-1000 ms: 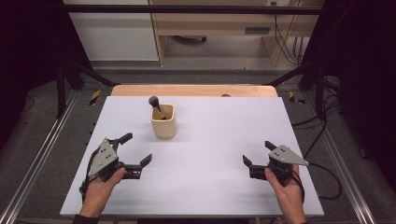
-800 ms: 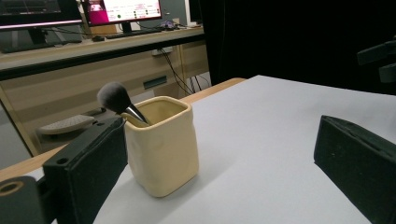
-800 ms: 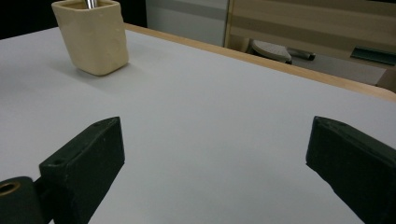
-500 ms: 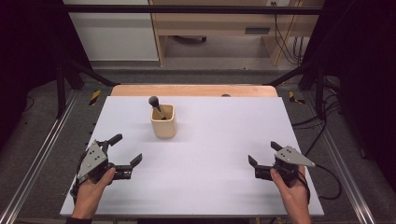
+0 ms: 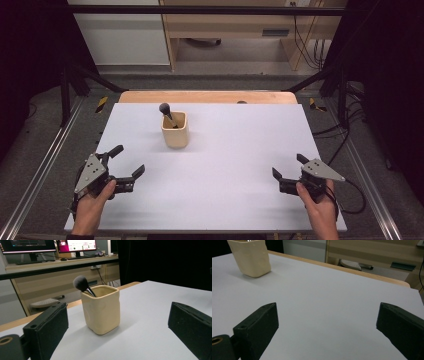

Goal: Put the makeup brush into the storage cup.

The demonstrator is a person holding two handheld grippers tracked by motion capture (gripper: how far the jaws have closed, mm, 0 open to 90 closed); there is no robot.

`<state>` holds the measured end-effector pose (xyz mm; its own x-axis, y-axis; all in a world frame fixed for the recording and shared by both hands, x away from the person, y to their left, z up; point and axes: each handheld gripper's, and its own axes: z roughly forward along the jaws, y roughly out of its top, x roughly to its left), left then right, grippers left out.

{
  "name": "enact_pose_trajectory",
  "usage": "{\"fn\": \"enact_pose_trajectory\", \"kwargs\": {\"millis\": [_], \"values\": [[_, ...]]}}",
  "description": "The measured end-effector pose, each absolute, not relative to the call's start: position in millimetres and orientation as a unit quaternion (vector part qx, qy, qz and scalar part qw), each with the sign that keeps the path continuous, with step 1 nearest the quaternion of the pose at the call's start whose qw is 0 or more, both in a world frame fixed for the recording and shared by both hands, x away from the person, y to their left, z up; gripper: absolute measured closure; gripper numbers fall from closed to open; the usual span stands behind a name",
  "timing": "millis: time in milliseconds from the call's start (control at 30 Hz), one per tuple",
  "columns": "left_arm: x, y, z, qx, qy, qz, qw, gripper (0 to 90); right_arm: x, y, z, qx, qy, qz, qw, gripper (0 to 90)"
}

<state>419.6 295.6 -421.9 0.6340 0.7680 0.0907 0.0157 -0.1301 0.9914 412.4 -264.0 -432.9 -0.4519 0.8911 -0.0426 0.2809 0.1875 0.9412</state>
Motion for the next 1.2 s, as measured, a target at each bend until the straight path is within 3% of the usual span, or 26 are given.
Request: {"fn": "enact_pose_trajectory", "kwargs": {"millis": [1200], "values": [[422.5,311.3,-452.6,0.668,0.309,0.302,0.606,2.9,406.4,-288.3,-458.8,0.444,0.678,0.491,0.318,4.2]]}}
